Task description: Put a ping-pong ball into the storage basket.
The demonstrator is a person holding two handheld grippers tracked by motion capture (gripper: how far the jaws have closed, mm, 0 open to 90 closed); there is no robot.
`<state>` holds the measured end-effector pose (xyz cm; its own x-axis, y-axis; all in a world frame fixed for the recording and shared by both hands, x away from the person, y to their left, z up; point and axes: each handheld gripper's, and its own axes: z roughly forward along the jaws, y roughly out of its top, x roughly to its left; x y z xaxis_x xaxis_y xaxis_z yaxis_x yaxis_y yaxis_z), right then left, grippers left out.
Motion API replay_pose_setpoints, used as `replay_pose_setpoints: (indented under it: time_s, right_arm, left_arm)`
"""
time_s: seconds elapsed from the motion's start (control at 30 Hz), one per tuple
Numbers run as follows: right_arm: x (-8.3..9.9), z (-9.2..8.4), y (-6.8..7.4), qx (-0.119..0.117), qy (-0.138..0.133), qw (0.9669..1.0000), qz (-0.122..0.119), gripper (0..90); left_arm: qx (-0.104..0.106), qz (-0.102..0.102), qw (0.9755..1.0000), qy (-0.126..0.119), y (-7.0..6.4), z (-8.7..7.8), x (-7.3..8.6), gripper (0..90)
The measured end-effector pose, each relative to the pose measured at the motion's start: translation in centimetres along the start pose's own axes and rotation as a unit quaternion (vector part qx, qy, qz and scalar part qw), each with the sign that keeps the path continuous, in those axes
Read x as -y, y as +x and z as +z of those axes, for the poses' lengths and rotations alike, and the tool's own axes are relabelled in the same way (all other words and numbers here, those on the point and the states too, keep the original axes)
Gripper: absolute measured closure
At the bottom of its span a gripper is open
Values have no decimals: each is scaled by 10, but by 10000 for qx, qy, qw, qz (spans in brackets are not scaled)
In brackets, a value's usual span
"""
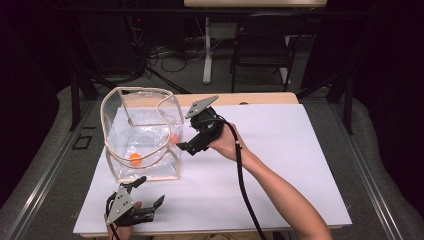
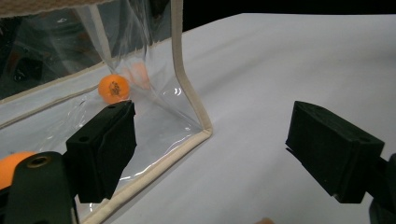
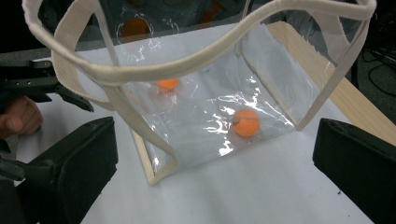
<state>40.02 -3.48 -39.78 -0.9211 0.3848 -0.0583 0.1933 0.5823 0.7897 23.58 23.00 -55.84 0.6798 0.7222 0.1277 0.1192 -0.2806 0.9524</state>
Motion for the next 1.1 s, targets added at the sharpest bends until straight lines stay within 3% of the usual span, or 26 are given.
replay_pose_setpoints:
  time_s: [0.77,1.1]
  right_arm:
    - [31,3,7,31,290,9995,-98,0]
    - [46,1,11,56,558,9983,-126,0]
  left_arm:
    - [9,5,10000,-1,0,1,0,157]
    - [-14,9,10000,-20,2,1,-2,157]
